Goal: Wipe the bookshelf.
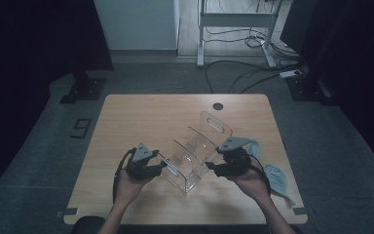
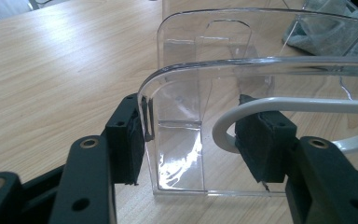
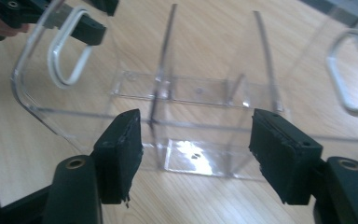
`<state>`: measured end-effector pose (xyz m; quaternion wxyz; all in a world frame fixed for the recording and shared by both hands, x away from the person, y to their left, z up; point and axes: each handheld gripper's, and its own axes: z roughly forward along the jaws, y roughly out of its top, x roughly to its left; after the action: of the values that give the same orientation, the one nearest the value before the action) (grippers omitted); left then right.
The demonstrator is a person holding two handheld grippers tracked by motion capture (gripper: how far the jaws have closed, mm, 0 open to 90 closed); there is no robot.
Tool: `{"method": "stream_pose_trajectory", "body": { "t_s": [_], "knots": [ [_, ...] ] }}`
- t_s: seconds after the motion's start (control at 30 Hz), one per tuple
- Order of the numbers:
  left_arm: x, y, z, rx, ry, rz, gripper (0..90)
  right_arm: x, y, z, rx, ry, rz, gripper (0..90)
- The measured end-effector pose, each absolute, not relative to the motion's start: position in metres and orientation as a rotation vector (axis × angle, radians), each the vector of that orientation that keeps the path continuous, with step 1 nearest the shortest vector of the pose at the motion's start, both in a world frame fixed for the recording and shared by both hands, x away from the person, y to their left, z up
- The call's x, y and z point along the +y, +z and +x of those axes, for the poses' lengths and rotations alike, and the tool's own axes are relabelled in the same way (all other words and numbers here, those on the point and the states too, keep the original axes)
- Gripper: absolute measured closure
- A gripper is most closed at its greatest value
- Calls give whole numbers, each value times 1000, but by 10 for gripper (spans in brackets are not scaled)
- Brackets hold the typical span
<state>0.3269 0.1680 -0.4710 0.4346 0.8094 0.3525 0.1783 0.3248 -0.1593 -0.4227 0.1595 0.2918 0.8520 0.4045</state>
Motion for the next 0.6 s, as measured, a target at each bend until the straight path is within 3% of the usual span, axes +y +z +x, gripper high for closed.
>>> {"method": "stream_pose_trajectory", "body": {
  "t_s": [0.3, 0.6],
  "knots": [
    [167, -470, 327, 888, 446, 2022, 447, -203, -428, 324, 2328, 1116, 953, 241],
    [165, -469, 326, 898, 452, 2031, 443, -242, -455, 335, 2283, 1021, 1112, 197]
  ]
}}
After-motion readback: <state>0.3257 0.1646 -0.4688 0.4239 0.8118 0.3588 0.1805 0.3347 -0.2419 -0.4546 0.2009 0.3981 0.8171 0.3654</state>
